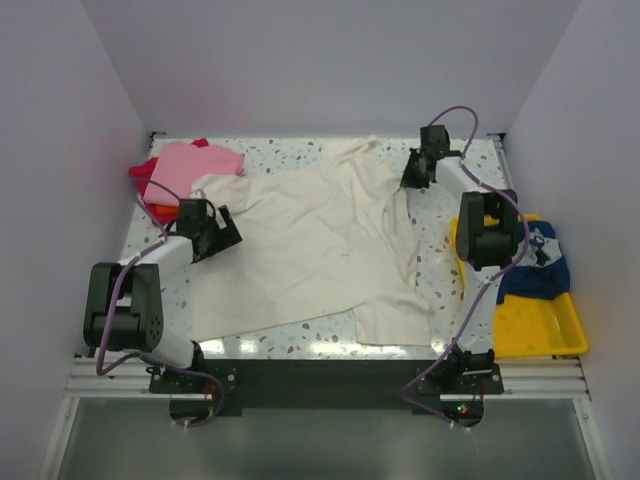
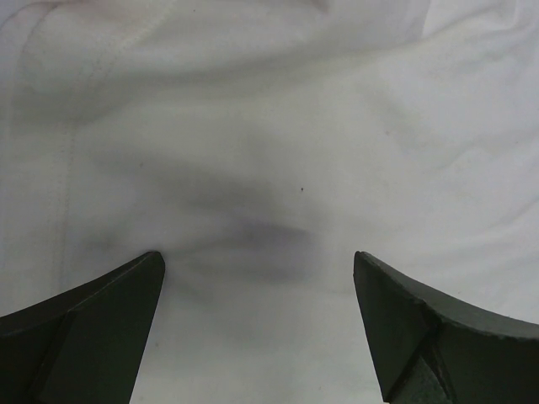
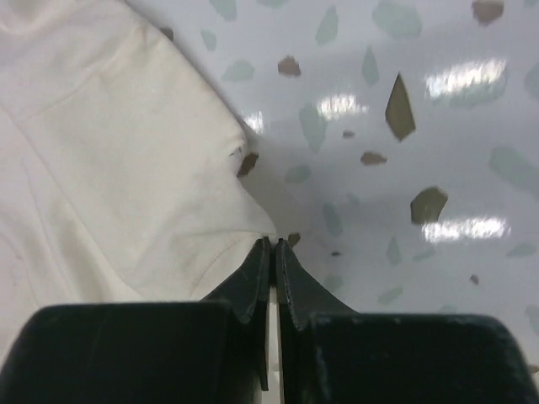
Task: Fold and stack the t-shirts
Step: Flatten the tshirt out
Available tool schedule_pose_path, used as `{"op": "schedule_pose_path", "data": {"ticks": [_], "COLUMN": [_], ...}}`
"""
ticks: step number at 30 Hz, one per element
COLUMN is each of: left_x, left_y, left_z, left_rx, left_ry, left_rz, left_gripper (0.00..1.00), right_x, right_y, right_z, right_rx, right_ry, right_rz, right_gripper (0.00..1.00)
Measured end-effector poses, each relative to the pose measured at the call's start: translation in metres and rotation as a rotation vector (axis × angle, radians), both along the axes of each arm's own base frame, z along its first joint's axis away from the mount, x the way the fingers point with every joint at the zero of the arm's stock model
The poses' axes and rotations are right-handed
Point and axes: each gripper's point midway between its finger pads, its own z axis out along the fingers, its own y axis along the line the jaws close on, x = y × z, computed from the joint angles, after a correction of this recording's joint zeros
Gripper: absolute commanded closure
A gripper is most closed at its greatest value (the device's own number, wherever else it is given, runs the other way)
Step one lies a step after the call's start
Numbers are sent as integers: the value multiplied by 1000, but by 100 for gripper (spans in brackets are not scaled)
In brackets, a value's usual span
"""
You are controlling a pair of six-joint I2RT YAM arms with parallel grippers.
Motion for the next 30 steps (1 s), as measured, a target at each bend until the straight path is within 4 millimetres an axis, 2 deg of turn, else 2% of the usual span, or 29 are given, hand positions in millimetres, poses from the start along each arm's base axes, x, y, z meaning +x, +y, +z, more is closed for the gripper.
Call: {"op": "schedule_pose_path", "data": {"ticks": [3,5,7,8,9,11,12,16,19,23,25,27,30], "left_x": [7,11,16,19,21,24,24,36,45,45,41,29,-1], "left_y": [2,3,5,5,6,6,7,3,-3,-4,-3,-1,0], "left_z": [0,-1,-1,-1,-1,0,1,18,39,75,83,78,46], "left_rx": [24,43,62,71,78,90,95,110,112,108,100,88,68], "left_ry": [1,3,7,8,9,11,16,-6,-49,-123,-142,-133,-40], "left_rz": [-24,-45,-63,-72,-80,-97,-104,-130,-143,-106,-74,-41,-10], "left_gripper": [0,0,0,0,0,0,0,0,0,0,0,0,0], "right_x": [25,35,41,43,44,43,41,37,23,4,-9,-29,-54], "right_y": [-8,-8,-6,-5,-5,-5,-5,-8,-11,-9,-2,12,39], "right_z": [7,8,7,7,6,5,5,11,29,84,109,125,120], "right_rx": [-28,-44,-58,-64,-69,-85,-91,-111,-127,-127,-114,-93,-41], "right_ry": [-44,-61,-62,-63,-63,-54,-51,-52,-56,-136,-180,-204,-190], "right_rz": [27,47,69,78,84,94,99,115,121,130,147,182,249], "right_gripper": [96,96,90,86,72,59,44,33,30,28,28,28,28]}}
